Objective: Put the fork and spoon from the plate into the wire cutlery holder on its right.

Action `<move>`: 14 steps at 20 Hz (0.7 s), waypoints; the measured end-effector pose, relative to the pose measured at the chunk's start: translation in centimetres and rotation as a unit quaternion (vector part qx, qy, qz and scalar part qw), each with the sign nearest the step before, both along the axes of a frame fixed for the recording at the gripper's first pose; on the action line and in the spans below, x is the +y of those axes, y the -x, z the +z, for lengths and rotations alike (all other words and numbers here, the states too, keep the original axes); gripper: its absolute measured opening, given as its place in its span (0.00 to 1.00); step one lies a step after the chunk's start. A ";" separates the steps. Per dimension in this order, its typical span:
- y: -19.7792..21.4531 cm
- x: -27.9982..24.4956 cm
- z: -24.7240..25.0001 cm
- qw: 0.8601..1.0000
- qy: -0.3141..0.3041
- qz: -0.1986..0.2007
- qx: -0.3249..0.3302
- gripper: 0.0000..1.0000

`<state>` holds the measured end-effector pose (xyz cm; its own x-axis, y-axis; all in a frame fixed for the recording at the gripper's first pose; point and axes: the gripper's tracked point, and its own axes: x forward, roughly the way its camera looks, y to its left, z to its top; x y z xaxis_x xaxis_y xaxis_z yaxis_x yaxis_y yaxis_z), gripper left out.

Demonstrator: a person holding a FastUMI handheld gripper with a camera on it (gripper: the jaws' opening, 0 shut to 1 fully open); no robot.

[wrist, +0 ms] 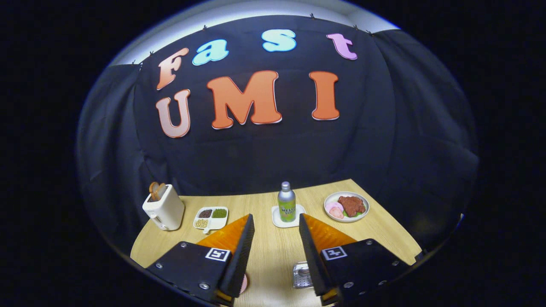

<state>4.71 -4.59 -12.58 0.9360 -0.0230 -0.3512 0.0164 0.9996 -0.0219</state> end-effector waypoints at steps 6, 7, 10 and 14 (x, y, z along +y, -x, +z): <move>0.4 4.6 1.6 0.999 -0.004 0.017 -0.044 0.90; 0.5 5.3 1.4 0.999 -0.003 0.019 -0.046 0.90; 1.0 8.2 0.2 0.999 -0.011 0.031 -0.035 0.93; 1.7 12.2 -2.1 0.998 -0.011 0.054 -0.015 0.93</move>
<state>3.05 7.60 -14.65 0.9425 0.0858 -0.3230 -0.0912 0.9958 -0.0016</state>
